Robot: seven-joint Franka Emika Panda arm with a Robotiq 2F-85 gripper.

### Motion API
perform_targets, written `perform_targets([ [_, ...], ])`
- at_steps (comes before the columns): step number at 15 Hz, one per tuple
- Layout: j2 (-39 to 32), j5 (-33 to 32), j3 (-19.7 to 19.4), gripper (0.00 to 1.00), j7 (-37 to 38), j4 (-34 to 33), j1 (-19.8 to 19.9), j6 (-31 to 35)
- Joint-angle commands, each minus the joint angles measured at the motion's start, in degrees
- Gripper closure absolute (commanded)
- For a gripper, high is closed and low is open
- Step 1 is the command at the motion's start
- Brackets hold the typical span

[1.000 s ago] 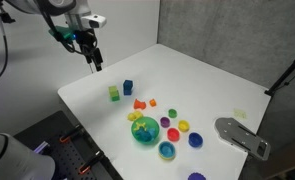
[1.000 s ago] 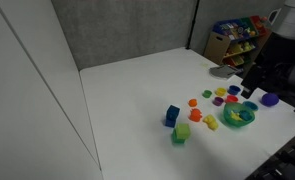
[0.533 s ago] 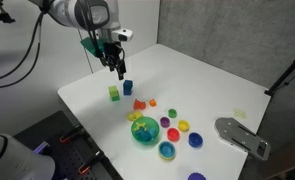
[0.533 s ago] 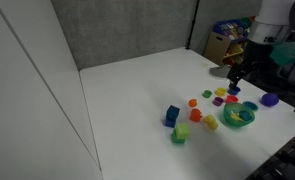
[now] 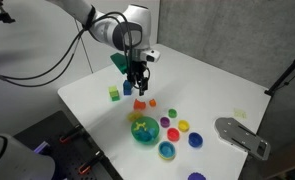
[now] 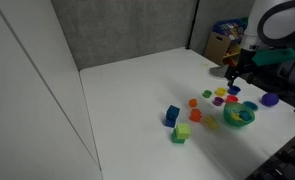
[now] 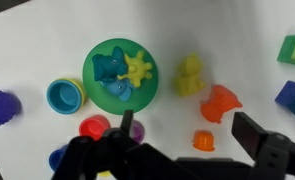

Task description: Place the dark blue cup in the light blue cup

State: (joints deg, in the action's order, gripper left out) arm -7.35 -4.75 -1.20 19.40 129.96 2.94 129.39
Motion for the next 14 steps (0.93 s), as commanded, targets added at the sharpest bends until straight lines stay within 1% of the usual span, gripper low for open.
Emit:
perform_targets([
  [1, -5.54, -0.24, -4.00, 0.00, -0.34, -6.46, 1.72, -1.62],
  [5, -10.03, -0.23, -7.96, 0.00, -2.15, -11.45, 4.14, -1.04],
  [7, -12.50, 0.40, -8.90, 0.00, -6.04, -14.06, 5.69, 0.35],
  [11, -18.59, 4.58, -8.54, 0.00, -13.31, -20.29, 9.43, 3.87],
  [14, -23.34, 10.03, -7.27, 0.00, -18.60, -25.19, 12.62, 5.06],
])
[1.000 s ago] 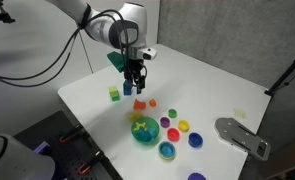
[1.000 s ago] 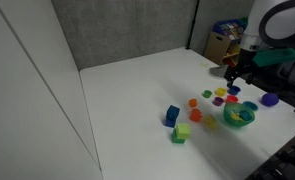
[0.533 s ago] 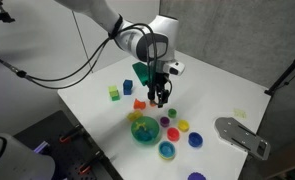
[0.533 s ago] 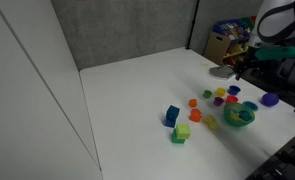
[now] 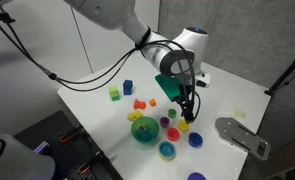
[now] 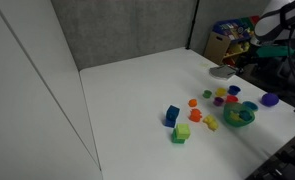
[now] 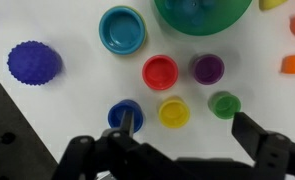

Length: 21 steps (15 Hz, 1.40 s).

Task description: Place the dark blue cup in the light blue cup

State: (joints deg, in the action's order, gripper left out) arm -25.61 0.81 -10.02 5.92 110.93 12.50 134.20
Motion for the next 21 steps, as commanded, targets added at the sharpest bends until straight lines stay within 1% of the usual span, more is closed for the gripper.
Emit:
perform_targets([
  [1, -6.50, 5.94, 1.97, 0.00, -6.70, -7.75, 3.98, 0.27],
  [3, -7.93, 6.98, 2.44, 0.00, -8.06, -9.97, 4.44, -0.69],
  [4, -5.98, 5.46, 1.10, 0.00, -6.10, -6.34, 3.21, 0.51],
  [9, -7.59, 5.65, 1.18, 0.00, -6.66, -7.31, 3.52, 0.93],
  [13, -10.39, 5.24, -0.19, 0.00, -5.47, -8.07, 3.92, 5.09],
  [18, -13.71, 5.54, -2.08, 0.00, -2.85, -8.92, 4.93, 7.72],
  [21, -15.53, 5.44, -3.55, 0.00, -1.03, -9.10, 5.24, 10.54],
])
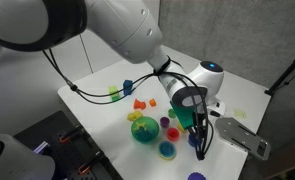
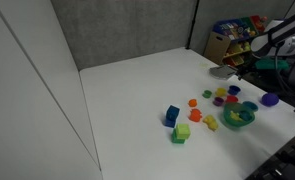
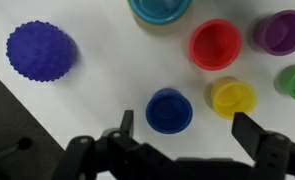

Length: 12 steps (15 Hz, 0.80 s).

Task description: Place the dark blue cup in the light blue cup

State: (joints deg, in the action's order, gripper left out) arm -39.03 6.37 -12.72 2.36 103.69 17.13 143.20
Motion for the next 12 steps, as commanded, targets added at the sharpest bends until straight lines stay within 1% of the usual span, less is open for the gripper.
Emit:
perform_targets([
  [1, -3.08, -0.11, -1.27, 0.00, 3.18, -2.18, 0.73, 2.84],
  [7, -9.08, 0.43, -2.48, 0.00, 7.15, -5.50, 1.63, 7.88],
  [12, -14.32, 0.77, -2.47, 0.00, 9.63, -8.80, 1.51, 11.16],
])
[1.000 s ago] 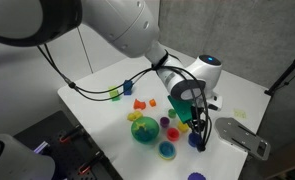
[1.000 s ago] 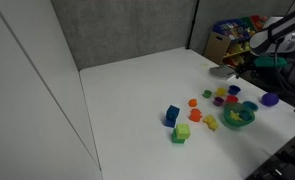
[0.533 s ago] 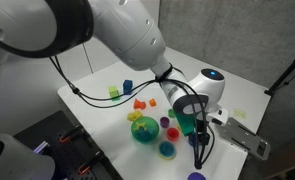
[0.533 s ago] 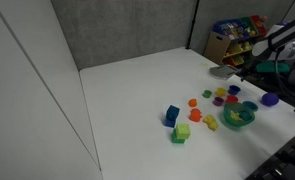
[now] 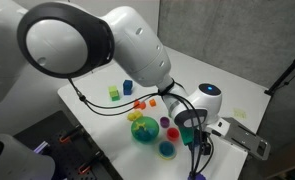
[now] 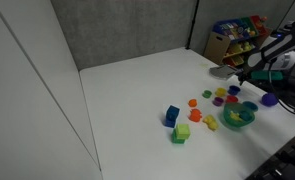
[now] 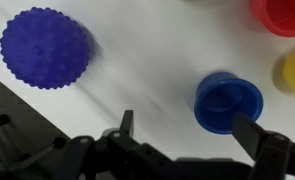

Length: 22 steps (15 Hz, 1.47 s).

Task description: Place the dark blue cup in the light blue cup

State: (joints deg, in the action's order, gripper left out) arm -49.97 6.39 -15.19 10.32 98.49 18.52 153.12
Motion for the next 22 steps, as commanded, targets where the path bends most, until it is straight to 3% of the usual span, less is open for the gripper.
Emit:
perform_targets([
  [1, -4.46, 0.60, -0.13, 0.00, 2.14, -4.23, -0.24, 2.15],
  [7, -9.02, 0.58, -0.35, 0.00, 3.43, -7.22, -1.37, 5.14],
  [8, -9.44, 0.55, -0.45, 0.17, 3.54, -7.34, -1.65, 5.59],
  [17, -8.24, 0.70, -1.73, 0.90, 5.82, -6.30, -3.80, 5.99],
  [20, -6.43, 1.21, -2.27, 1.00, 7.24, -4.36, -3.96, 5.30],
  [22, -4.07, 0.76, -3.64, 0.95, 8.19, -1.37, -5.13, 6.93],
])
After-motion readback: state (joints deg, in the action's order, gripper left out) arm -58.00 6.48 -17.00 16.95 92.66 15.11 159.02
